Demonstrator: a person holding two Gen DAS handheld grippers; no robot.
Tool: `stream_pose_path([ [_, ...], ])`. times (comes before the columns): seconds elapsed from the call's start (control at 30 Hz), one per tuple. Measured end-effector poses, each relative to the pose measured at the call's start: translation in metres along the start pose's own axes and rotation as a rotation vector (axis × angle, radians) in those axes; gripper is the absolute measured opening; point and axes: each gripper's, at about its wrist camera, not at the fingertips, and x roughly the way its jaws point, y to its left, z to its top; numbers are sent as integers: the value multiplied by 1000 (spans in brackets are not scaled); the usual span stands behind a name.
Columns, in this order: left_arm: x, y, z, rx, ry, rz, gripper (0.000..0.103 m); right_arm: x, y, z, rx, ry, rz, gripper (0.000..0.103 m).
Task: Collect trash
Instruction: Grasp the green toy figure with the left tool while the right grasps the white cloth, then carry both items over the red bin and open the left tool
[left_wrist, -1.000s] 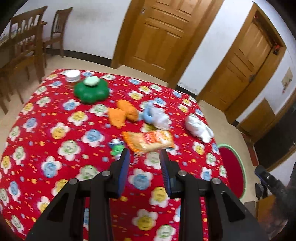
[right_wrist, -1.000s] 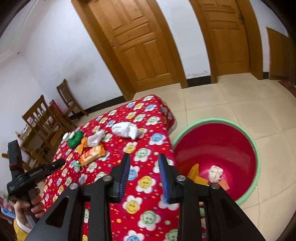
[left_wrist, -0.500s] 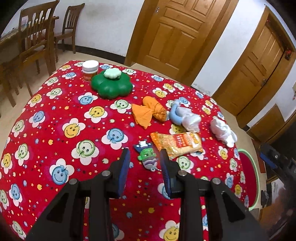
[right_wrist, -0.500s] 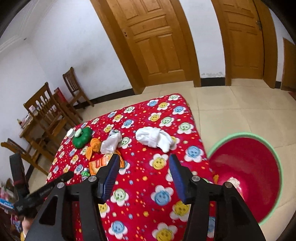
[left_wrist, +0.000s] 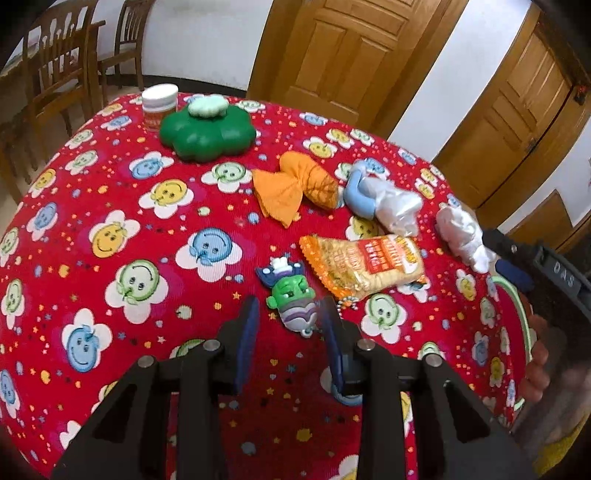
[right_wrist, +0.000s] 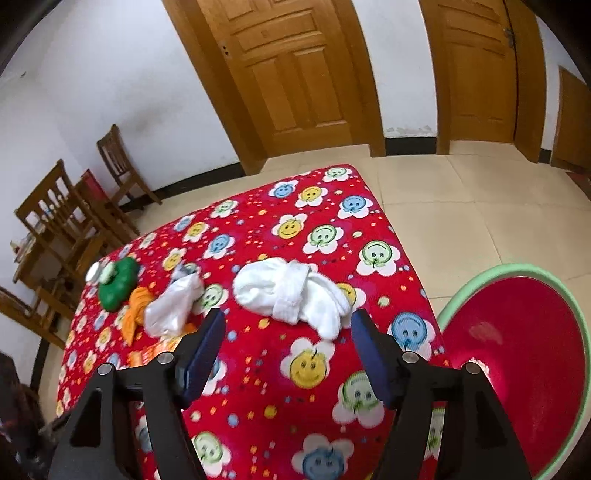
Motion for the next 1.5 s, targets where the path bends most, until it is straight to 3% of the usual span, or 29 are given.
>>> stream_pose_path([
  [0.4,3,-11,-1,78,-52,58,33,42,8,4,-36,15,6,75],
  [0.57,2,-11,-2,84,-61,60,28,46,6,2,-23,16,17,49],
  [0.83,-7,-4,-2,38,-61,7,28,39,6,-1,-27,23,41,28],
  [1.5,-72,-26,-5,54,-164,-72,28,-54,0,-27,-32,-63,119,25],
])
